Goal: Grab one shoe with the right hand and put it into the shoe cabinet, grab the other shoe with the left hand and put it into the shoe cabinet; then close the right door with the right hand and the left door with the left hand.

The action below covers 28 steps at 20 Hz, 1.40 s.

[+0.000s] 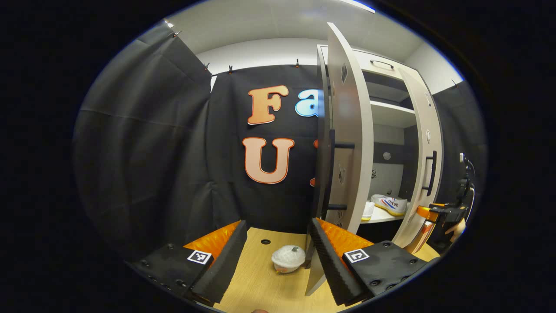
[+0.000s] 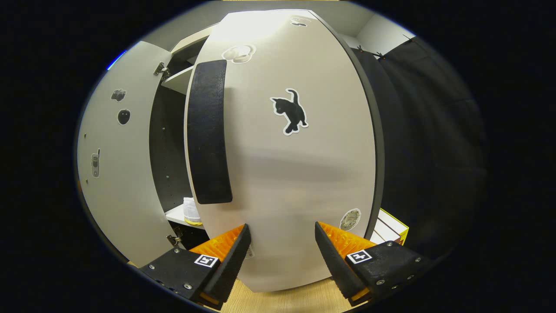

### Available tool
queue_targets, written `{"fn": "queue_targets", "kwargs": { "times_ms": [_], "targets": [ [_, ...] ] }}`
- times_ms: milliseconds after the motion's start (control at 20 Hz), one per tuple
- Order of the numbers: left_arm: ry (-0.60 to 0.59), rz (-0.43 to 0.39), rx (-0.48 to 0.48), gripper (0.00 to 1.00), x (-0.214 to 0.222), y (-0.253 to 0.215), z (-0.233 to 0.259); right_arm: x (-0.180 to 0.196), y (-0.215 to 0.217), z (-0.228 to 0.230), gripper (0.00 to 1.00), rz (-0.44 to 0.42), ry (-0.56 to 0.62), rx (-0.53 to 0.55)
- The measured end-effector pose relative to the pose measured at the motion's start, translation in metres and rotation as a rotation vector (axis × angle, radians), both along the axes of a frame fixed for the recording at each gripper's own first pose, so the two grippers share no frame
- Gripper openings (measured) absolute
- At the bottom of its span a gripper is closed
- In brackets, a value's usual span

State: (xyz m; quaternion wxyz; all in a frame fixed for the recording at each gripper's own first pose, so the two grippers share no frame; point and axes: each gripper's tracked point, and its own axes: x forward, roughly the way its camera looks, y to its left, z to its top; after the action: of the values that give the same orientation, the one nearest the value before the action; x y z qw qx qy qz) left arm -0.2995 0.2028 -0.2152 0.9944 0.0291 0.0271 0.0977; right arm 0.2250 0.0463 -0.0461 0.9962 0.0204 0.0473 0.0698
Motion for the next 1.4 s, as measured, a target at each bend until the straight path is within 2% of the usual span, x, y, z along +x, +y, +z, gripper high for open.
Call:
{"fn": "queue_targets", "kwargs": {
  "times_ms": [400,900,1100,1200,1400],
  "targets": [
    [0.056,-0.067,-0.048,0.95,0.027,-0.001,-0.043,0.007,0.01,0.002,0.92,-0.043,-0.008,-0.058],
    [0.069,-0.136,-0.056,0.96,0.051,-0.014,-0.054,0.006,0.011,0.012,0.92,-0.073,-0.013,-0.094],
    [0.081,-0.181,-0.075,0.93,0.052,-0.021,-0.055,-0.017,-0.002,0.035,0.93,-0.084,-0.044,-0.078],
    [0.078,-0.182,-0.065,0.96,0.052,-0.022,-0.054,-0.028,-0.012,0.042,0.93,-0.087,-0.046,-0.069],
    [0.078,-0.189,-0.061,0.96,0.055,-0.03,-0.055,-0.046,-0.03,0.056,0.92,-0.1,-0.032,-0.063]
  ]
}}
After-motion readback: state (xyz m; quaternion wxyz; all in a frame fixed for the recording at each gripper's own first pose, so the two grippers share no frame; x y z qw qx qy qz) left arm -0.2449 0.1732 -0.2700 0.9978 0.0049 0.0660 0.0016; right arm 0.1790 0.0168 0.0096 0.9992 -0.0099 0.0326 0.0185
